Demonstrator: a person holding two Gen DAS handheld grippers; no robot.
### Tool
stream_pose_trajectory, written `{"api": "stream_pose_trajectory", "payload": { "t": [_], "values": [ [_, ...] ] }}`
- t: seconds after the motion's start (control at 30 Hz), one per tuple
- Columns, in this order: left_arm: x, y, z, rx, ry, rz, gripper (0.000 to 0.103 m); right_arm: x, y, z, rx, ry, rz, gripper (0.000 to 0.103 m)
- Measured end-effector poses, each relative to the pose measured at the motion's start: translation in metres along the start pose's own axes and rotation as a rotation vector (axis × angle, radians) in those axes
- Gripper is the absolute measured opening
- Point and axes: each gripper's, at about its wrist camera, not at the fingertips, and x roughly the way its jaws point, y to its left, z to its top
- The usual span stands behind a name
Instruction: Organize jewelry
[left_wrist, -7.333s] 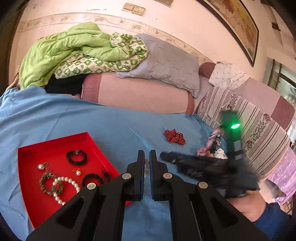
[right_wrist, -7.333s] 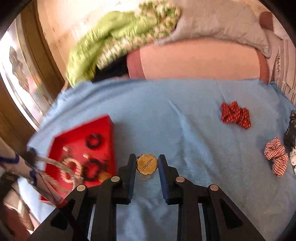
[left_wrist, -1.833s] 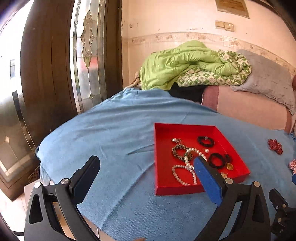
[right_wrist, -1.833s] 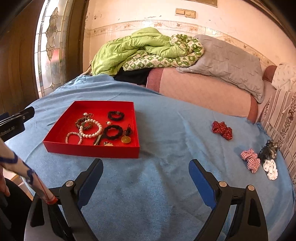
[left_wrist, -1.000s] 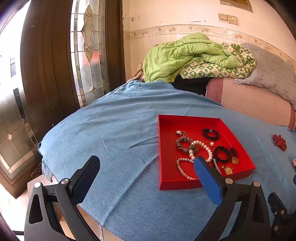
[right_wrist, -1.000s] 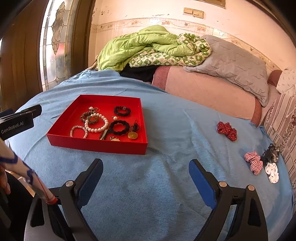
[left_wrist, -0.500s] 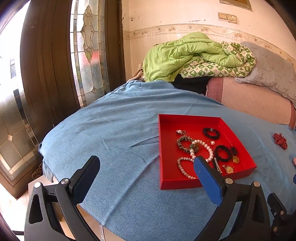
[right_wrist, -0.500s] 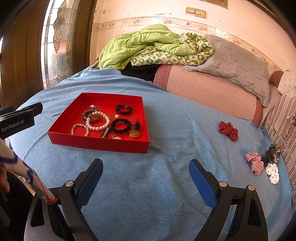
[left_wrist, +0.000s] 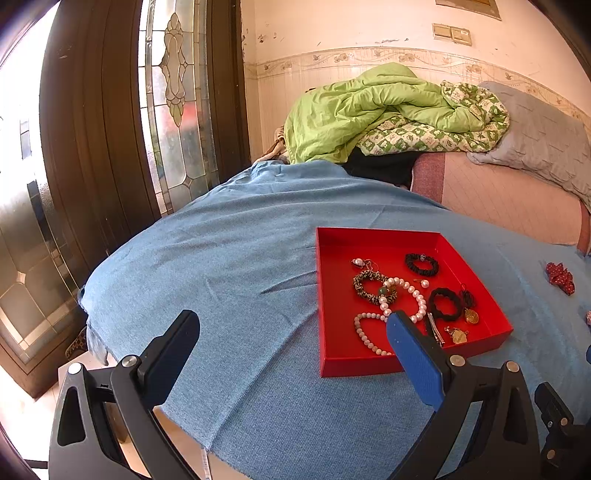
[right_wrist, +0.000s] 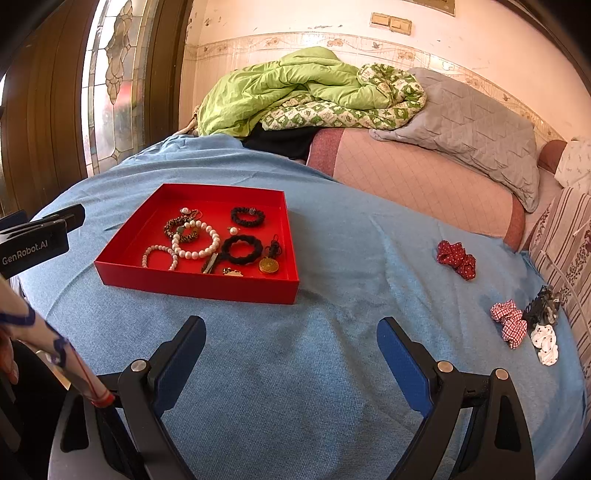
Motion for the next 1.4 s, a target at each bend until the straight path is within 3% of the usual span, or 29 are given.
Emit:
{"api": "stream_pose_trajectory", "payload": {
  "t": [1.4],
  "values": [
    [0.0005,0.0022,0.0004,0.004,0.002,0.002,0.101,0.0032,-0.002,-0.002,-0.004,0.015,0.0,0.096]
  ]
}}
